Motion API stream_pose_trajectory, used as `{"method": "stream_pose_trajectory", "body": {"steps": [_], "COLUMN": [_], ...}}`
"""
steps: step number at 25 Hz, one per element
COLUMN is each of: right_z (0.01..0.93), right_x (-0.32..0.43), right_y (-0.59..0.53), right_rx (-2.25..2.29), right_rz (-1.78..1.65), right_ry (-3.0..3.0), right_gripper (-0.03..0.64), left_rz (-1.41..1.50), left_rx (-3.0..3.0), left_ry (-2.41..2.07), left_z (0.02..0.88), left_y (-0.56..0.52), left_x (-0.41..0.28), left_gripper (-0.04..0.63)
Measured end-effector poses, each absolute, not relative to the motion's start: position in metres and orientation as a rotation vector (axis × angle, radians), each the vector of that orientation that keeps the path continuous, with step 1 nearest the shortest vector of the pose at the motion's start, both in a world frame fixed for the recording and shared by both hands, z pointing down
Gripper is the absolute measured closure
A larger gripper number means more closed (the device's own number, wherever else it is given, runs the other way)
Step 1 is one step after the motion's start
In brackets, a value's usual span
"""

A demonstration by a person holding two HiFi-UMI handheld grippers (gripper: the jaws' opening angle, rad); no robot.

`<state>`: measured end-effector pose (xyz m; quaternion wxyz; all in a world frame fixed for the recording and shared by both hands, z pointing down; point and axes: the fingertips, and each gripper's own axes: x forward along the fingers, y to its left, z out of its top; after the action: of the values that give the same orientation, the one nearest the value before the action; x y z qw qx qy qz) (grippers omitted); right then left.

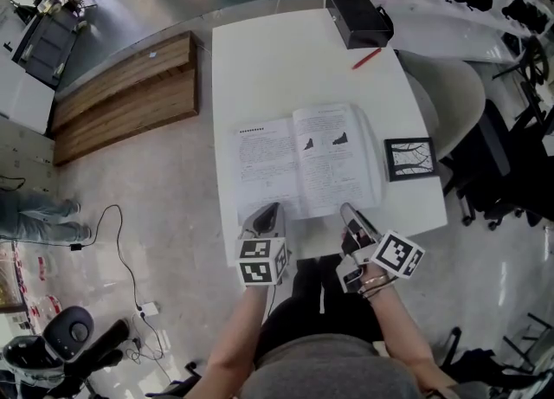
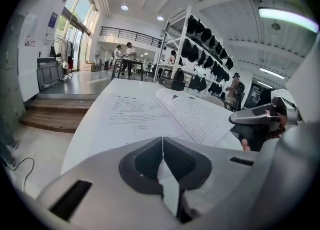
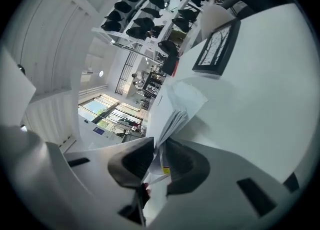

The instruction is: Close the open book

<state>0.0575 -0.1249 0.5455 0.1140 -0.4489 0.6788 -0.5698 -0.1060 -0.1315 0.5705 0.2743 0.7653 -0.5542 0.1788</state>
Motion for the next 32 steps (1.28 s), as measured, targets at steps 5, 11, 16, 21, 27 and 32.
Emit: {"method": "stream_pose_trajectory", "body": {"steps": [5,11,16,21,27,32], "right_z": [0.536,0.525,0.515,0.509,0.505,0.503], "right_x": [0.048,0.037,0.028,0.016,0.003,-0.012], "right_y": [-0.125,-0.128,-0.129,-0.128,-0.126,-0.127], "right_rx": [-1.304,-1.302,-1.288,-1.259,-1.220,-1.176], "right_rz": [-1.630,-1.524,-1.451,-1.391,-1.321,-1.274], "right_ry": [2.070,2.237,2.359,2.489,2.634,2.749], "right_gripper": [0.552,0.566,0.571,0.575,0.580,0.586], "left_rz": [0.461,0.412,0.409,0.396,0.375,0.355], "left_rx": [2.051,2.016,1.992,1.966,1.940,1.908], "left_ry": [-1.515,-1.537,-1.568,-1.598,-1.634,-1.670], "left_z": [0.567,0.564,0.563,0.562,0.559,0.557], "left_y": [-0.131,-0.128,-0.124,-0.121,-0.117,-0.112], "left_x": [-0.110,-0.117,-0.124,-0.132,-0.137,-0.146], "left_gripper": [0.588,0.588,0.588,0.588,0.588,0.588]}}
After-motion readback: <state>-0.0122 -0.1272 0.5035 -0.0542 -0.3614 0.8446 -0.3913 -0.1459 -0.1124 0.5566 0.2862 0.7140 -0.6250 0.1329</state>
